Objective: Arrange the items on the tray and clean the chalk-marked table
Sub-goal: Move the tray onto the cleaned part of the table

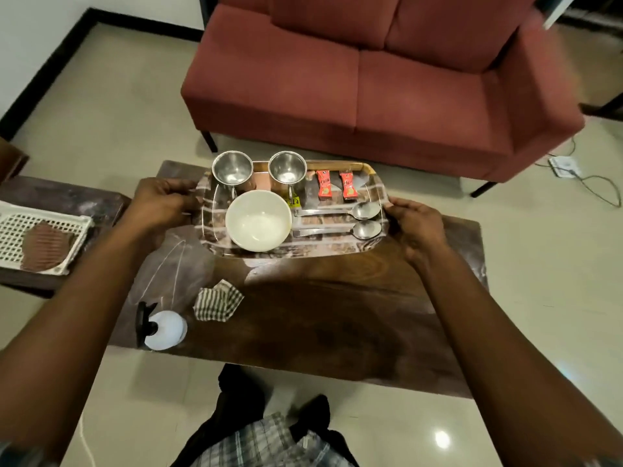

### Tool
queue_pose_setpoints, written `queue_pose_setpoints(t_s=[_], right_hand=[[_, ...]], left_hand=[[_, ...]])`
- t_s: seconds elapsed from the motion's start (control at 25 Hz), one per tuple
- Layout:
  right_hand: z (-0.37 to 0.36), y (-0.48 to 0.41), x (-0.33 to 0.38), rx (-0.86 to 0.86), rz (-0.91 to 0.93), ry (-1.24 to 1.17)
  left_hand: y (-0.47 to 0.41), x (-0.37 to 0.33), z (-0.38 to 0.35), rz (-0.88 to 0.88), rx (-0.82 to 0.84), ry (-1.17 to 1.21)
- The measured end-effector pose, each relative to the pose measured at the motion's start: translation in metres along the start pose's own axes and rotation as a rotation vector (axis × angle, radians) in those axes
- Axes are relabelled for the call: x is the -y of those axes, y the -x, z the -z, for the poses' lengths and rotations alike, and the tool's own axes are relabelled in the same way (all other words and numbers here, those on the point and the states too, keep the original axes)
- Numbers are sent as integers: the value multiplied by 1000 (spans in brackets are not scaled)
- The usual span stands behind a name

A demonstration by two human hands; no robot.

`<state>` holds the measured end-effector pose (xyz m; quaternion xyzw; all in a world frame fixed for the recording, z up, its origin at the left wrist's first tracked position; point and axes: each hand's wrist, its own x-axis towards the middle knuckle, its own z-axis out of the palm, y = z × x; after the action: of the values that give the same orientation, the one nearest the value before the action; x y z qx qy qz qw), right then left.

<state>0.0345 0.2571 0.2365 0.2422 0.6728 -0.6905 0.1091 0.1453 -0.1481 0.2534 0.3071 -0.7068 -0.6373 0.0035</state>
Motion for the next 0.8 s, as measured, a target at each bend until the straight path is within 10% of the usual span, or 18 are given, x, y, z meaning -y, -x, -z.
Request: queue_pose_setpoints(t_s=[0.8], right_hand=[[124, -94, -135, -203, -229, 113]], left_hand=[[-84, 122, -173, 208, 103, -192]])
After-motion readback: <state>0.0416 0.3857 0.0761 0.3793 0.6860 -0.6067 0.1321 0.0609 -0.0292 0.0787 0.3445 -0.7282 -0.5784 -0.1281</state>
